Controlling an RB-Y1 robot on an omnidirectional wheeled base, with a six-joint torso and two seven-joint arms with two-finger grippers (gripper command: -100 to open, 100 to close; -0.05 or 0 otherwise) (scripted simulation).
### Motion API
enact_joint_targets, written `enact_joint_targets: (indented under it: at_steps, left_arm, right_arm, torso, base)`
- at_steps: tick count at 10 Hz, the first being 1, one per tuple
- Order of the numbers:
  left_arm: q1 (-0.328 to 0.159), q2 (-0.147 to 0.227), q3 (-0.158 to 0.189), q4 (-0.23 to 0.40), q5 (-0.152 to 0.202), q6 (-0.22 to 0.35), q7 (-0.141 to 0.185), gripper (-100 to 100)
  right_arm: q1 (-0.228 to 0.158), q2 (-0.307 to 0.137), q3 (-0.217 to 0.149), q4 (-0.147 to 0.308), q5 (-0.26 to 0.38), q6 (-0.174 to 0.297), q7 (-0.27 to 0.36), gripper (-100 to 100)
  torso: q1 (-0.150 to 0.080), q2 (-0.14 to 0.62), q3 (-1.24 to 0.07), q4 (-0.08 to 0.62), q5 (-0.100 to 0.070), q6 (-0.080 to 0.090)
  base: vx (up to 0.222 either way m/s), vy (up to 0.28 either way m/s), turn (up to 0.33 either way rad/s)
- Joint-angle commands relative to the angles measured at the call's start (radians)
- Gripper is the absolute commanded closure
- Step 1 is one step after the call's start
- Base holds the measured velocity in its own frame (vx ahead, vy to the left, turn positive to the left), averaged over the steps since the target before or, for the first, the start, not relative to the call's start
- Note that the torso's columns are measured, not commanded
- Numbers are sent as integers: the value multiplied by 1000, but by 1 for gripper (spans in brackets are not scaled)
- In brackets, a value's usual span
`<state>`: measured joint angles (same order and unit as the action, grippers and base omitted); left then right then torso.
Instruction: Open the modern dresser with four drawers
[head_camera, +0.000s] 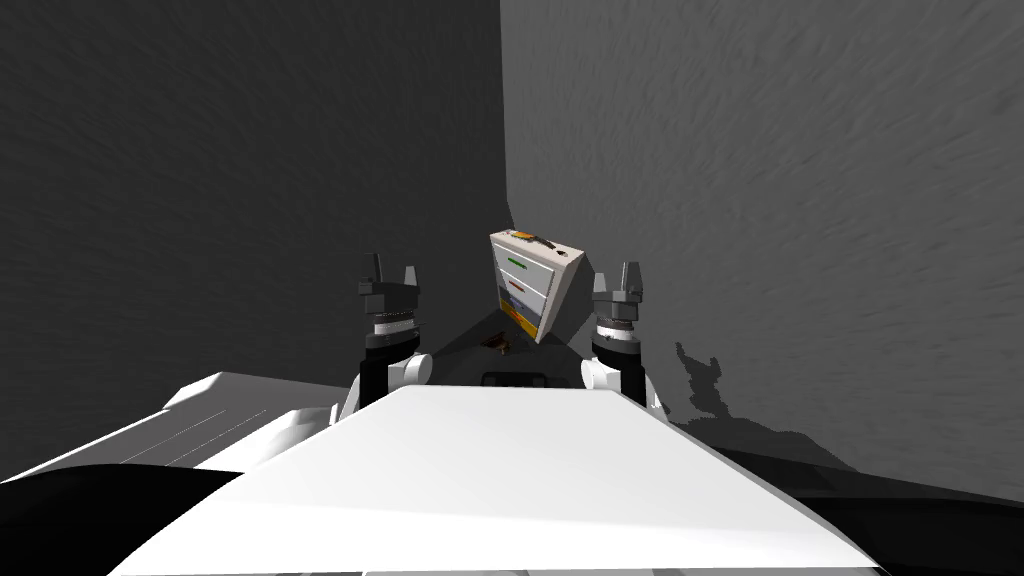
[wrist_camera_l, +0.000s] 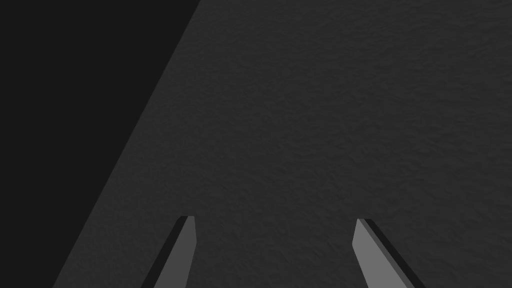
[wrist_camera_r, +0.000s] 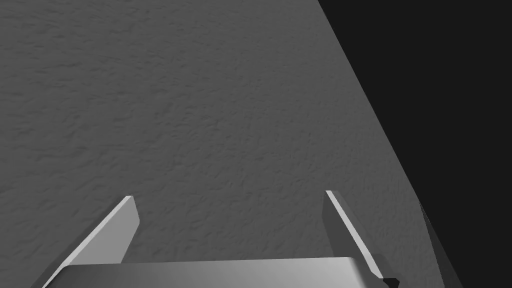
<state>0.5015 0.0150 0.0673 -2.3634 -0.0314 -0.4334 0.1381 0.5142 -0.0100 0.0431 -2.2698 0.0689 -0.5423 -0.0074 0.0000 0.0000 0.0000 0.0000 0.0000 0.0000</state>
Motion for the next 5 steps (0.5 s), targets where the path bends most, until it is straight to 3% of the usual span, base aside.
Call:
enact_joint_targets:
  at_steps: [1,5]
  left_arm:
    - [0,0,0,0,0,0,0,0]
    - [0,0,0,0,0,0,0,0]
  right_arm:
    - [0,0,0,0,0,0,0,0]
    - [0,0,0,0,0,0,0,0]
  torso:
    - [0,40,-82,41,0,0]
    - [0,322,-644,322,0,0]
  base:
    - [0,0,0]
    - [0,0,0]
